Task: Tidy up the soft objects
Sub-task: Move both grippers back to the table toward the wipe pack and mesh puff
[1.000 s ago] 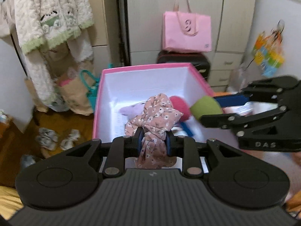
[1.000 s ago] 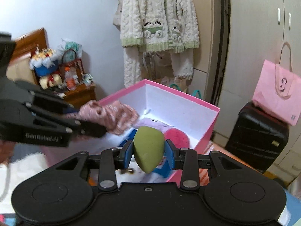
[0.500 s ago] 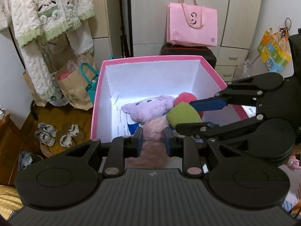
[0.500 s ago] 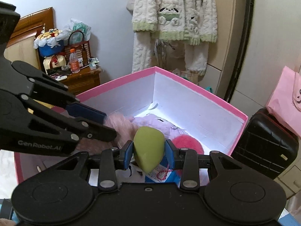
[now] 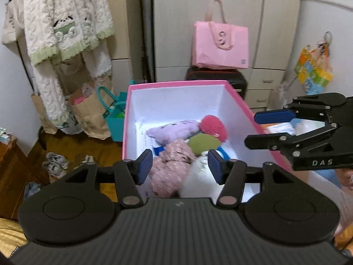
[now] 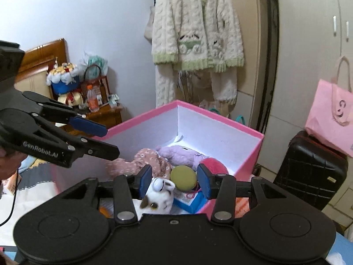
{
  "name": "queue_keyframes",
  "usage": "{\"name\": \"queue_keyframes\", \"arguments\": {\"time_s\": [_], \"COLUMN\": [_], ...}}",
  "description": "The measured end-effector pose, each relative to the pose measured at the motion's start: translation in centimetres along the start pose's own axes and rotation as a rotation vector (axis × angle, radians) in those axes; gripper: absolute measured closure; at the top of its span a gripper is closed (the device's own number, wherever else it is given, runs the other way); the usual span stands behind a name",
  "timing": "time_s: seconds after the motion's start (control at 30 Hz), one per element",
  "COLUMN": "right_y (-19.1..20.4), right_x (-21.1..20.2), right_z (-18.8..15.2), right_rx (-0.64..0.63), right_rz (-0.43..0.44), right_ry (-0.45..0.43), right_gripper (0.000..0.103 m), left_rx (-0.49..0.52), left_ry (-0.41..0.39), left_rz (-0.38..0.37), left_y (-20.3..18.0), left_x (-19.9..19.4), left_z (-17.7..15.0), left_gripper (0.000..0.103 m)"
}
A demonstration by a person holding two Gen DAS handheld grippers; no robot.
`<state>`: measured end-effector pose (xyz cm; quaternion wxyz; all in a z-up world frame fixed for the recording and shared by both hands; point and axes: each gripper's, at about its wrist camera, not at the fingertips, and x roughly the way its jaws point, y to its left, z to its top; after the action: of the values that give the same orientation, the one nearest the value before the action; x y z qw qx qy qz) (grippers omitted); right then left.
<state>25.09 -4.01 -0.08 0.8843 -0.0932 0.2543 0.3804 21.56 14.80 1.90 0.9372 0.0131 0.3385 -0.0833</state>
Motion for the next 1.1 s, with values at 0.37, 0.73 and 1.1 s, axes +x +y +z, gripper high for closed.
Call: {"name": "queue_keyframes", "arguments": {"time_s": [0.37,0.73,1.1], "right_y": [3.4,5.3,4.0], "right_x": [-7.4,-13.2,-18.3], "right_z": [-0.5,-5.2,-8.5], "right_rx": [-0.05,-0.017,0.047], "right_rz": [-0.11,-0.245,-0.341], "right_ry": [0.015,0.047,0.04], "right_gripper": [0.029,0.024,0.018], "left_rx": [0.087,0.124,0.225], "left_ry": [-0.085,-0.037,-0.013], "left_rz": [-0.109,-0.248,-0.338], "left_y": [-2.8,-4.9,-9.8], "left_x": [-7.3,-8.8,-9.4], "left_z": [-0.9,-2.8,-3.2], "left_gripper": [0.035,0.027,0.025]}}
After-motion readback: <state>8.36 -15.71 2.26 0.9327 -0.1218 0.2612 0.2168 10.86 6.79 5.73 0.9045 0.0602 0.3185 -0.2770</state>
